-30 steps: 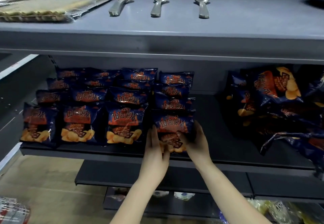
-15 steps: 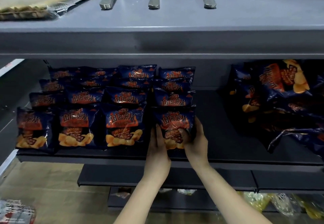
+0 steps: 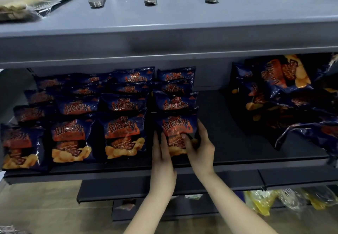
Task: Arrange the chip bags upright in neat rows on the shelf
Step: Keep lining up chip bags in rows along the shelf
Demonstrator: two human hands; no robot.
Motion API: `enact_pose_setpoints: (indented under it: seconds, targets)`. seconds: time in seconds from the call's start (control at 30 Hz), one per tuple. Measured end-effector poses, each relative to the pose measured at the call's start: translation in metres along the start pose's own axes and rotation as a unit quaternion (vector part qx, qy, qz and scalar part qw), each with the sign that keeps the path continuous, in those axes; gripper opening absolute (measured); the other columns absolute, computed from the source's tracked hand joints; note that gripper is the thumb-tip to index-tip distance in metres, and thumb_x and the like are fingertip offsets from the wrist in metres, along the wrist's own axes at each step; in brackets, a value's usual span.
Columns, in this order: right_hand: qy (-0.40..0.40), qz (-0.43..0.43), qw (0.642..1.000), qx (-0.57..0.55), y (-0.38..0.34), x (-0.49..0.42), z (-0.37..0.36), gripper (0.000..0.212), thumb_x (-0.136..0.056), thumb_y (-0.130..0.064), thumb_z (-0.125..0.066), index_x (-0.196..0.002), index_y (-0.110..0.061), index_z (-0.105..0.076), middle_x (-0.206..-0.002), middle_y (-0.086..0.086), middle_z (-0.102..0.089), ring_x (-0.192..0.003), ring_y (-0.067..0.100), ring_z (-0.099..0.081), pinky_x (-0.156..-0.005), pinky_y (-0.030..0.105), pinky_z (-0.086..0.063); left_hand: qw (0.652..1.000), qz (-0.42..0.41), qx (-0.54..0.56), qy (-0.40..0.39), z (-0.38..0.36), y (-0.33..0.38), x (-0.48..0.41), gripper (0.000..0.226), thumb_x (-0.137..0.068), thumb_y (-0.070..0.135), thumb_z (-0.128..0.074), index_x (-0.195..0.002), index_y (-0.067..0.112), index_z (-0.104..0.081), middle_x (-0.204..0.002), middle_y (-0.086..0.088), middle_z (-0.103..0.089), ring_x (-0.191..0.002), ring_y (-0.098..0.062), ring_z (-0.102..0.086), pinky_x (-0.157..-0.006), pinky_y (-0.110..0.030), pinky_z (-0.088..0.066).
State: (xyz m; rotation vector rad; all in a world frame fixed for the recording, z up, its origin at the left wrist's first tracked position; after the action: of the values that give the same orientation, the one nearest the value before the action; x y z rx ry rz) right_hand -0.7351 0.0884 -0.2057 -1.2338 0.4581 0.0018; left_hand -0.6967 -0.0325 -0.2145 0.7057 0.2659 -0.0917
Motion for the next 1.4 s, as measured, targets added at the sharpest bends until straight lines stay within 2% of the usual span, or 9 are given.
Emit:
enact_pose_setpoints:
  seconds: [0.2,0.3,0.43,0.57,0.77,0.87,1.0,1.23,1.4]
  targets:
    - [0.043,-0.013,0.999,-0.020,-0.003,0.000,0.000,0.055,-0.085,-0.019,-0.068,-0.134,-0.022,-0.044,-0.115,-0.023,-0.059,-0.100,-0.009,-0.060,-0.082,0.005,-0.045,0.995,-0.085,-0.058,0.009,-0.001,0.001,0.012,0.112,-0.053,-0.026,-0.062,-0.148,0.011,-0.015,-0.156,-0.007,0.000,-0.143,-0.027,-0.005,-0.108,-0.051,-0.024]
    - [0.038,-0.011,0.999,-0.035,-0.002,0.000,0.002,0.052,-0.087,-0.019,-0.066,-0.135,-0.015,-0.044,-0.117,-0.021,-0.060,-0.098,-0.011,-0.059,-0.080,0.005,-0.044,0.996,-0.083,-0.024,-0.004,0.001,-0.003,0.010,0.112,-0.059,-0.028,-0.056,-0.149,0.020,-0.010,-0.157,-0.002,0.005,-0.145,-0.023,-0.001,-0.110,-0.034,-0.026]
    - [0.014,0.002,1.000,-0.003,-0.002,0.005,-0.002,0.058,-0.089,-0.017,-0.056,-0.143,-0.016,-0.035,-0.105,0.007,-0.067,-0.090,0.017,-0.064,-0.082,0.017,-0.051,0.996,-0.080,0.005,-0.027,0.006,-0.008,0.003,0.114,-0.064,-0.028,-0.054,-0.149,0.026,-0.001,-0.157,0.000,0.012,-0.145,-0.019,0.006,-0.087,-0.034,-0.054]
    - [0.035,-0.005,0.999,0.037,-0.005,0.005,-0.004,0.055,-0.091,-0.017,-0.057,-0.142,-0.015,-0.037,-0.131,0.005,-0.057,-0.120,0.018,-0.055,-0.098,0.041,-0.048,0.995,-0.087,0.005,-0.044,0.006,-0.011,0.002,0.113,-0.064,-0.027,-0.056,-0.149,0.023,-0.002,-0.156,0.001,0.016,-0.145,-0.019,0.008,-0.088,-0.039,-0.053]
    - [0.136,-0.016,0.990,0.044,-0.013,0.015,0.011,0.040,-0.092,-0.012,-0.056,-0.131,-0.010,-0.052,-0.125,0.000,-0.057,-0.120,0.011,-0.053,-0.101,0.033,-0.045,0.993,-0.113,0.034,-0.024,0.008,-0.010,0.005,0.107,-0.066,-0.030,-0.051,-0.149,0.020,-0.006,-0.156,0.002,0.018,-0.145,-0.026,0.001,-0.088,-0.046,-0.053]
    - [0.179,-0.030,0.981,0.071,-0.013,0.035,0.028,0.035,-0.090,-0.012,-0.051,-0.125,-0.014,-0.056,-0.122,-0.007,-0.058,-0.116,0.007,-0.054,-0.098,0.027,-0.045,0.990,-0.138,0.037,0.015,0.013,-0.007,0.011,0.093,-0.066,-0.031,-0.045,-0.146,0.008,-0.020,-0.155,-0.011,0.001,-0.143,-0.032,-0.003,-0.106,-0.058,-0.031]
    - [0.230,-0.054,0.966,0.101,-0.006,0.052,0.060,0.032,-0.089,-0.010,-0.050,-0.118,-0.017,-0.060,-0.116,-0.006,-0.060,-0.110,0.007,-0.056,-0.095,0.016,-0.042,0.985,-0.166,0.050,0.019,0.011,0.007,0.022,0.075,-0.068,-0.025,-0.049,-0.137,0.002,-0.036,-0.152,-0.017,-0.014,-0.142,-0.033,-0.009,-0.111,-0.053,-0.012]
    - [0.328,-0.063,0.938,0.092,-0.001,0.049,0.108,0.031,-0.091,-0.002,-0.049,-0.109,-0.026,-0.059,-0.106,-0.004,-0.062,-0.100,0.010,-0.059,-0.087,0.027,-0.047,0.971,-0.206,0.123,-0.001,0.006,0.047,0.026,0.074,-0.070,-0.024,-0.052,-0.136,0.008,-0.036,-0.148,-0.015,-0.027,-0.138,-0.031,-0.020,-0.104,-0.060,-0.029]
    - [0.342,-0.055,0.935,0.078,0.002,0.038,0.137,0.029,-0.091,-0.001,-0.049,-0.106,-0.024,-0.059,-0.105,-0.002,-0.062,-0.099,0.005,-0.058,-0.085,0.021,-0.045,0.969,-0.202,0.142,-0.022,-0.013,0.069,0.018,0.068,-0.071,-0.026,-0.050,-0.131,0.004,-0.047,-0.146,-0.012,-0.032,-0.140,-0.031,-0.019,-0.103,-0.063,-0.032]
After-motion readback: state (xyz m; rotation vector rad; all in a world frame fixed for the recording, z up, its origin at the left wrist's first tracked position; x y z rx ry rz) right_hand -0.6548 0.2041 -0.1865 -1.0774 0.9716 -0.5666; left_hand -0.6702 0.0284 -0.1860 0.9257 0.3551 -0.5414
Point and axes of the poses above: each hand's wrist, its own x-axis away from the middle knuckle, its own z-axis out of the back of the hand, y = z × x, the point moved 3 cm from there along -x, towards the middle knuckle
